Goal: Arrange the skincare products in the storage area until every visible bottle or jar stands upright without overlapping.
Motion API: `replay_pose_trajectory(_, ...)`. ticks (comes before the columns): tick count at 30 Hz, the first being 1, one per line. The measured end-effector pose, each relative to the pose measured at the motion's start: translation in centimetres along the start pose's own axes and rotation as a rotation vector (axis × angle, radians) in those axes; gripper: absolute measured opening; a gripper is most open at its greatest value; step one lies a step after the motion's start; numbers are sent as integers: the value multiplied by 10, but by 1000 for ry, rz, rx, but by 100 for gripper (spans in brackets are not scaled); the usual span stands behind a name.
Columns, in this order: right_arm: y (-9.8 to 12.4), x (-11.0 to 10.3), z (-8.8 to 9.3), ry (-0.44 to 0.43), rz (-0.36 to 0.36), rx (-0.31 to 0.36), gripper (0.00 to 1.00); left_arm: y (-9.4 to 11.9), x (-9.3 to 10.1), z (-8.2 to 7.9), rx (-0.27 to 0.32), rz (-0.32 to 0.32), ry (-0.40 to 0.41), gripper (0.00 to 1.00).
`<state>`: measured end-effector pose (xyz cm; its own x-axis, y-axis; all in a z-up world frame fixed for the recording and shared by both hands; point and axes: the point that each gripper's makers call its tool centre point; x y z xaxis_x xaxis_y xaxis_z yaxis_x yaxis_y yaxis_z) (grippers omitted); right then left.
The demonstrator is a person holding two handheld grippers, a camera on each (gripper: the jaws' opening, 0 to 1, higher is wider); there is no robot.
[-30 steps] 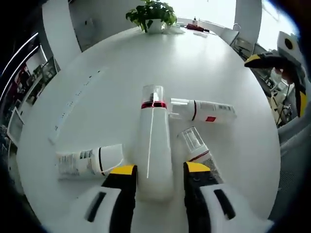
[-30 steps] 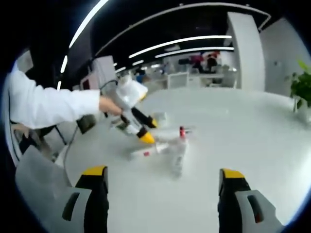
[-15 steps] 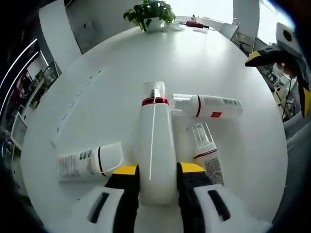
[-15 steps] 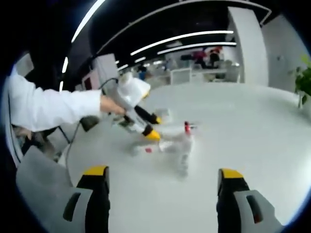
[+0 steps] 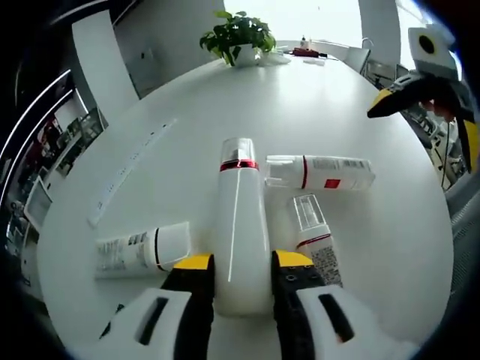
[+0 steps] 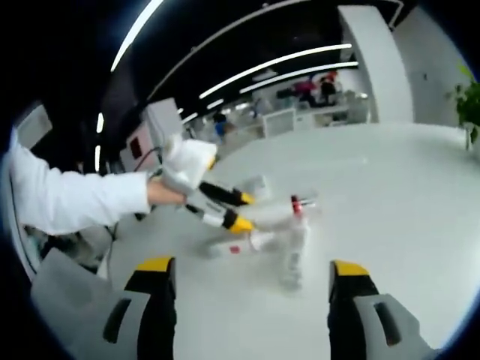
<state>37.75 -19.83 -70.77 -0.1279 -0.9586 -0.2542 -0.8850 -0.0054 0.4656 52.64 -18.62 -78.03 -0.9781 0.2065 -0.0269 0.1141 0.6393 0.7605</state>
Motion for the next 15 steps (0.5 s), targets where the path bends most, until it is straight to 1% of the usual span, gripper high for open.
replay_pose_trajectory(4,-5,2,-4,-55,1,19,79,0,0,-1,25,-5,21,26)
replay_pose_trajectory(8,-16,11,-12,-164,-4,65,76,0,0,-2,49,-15,30,26)
replay_pose_trajectory(11,-26,18,-8,-215,-2,58,76,1,-1,-1,61,-21,34,26)
replay_pose_trajectory(12,-30,21,-8,-258,-1,63,76,0,-3,-1,63,-22,34,26)
replay_pose_trajectory(15,-36,26,-10,-340,-5,79,76,3,-2,-1,86,-24,50,26)
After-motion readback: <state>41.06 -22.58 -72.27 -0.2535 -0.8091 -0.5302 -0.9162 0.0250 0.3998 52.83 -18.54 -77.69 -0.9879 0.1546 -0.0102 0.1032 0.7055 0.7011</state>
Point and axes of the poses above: the point that each gripper's makers call its tool centre point, and the gripper's own axes: y roughly backward along the fingers, x roughly to its right, z roughly out of its underside, and after that the axes turned 10 degrees about z, right-handed
